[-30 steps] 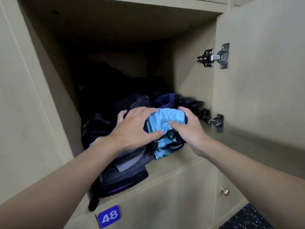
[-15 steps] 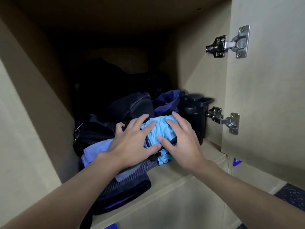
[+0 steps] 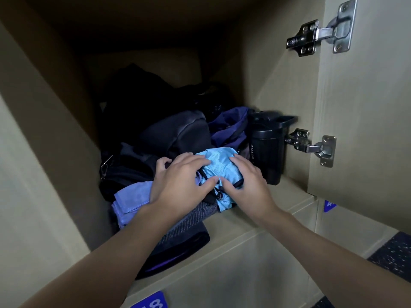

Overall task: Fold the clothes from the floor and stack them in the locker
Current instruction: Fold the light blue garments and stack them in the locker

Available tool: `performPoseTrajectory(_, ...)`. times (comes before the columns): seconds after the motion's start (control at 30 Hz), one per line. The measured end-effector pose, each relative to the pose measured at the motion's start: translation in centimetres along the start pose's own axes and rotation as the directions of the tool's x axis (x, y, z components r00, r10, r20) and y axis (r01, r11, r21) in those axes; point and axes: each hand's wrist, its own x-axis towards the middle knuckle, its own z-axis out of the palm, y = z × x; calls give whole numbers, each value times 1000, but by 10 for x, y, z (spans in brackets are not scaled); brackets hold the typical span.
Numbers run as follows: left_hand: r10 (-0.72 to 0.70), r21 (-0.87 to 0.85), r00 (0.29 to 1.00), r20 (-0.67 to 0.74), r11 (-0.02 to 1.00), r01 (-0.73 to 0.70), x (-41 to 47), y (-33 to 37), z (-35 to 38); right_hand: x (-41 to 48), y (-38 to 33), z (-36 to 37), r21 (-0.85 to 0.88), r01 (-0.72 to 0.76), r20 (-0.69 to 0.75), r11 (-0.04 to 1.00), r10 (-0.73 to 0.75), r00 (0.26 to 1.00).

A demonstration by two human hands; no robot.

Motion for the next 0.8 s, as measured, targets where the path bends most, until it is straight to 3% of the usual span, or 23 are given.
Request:
performPoseTrajectory(0.27,-8,152,993,114,988,-10,8,1,2,0,4,0,-6,-38,42,999,39,998)
performPoseTrajectory(0.6,9,68,980,199,997,-23,10,8,-19,-12,-9,-17,58,-53,9,997,52,999)
performPoseTrajectory(0.8,46,4,987,157,999,-47,3,20,-41,-27,-22,-46,26,-55,39,998,54,998)
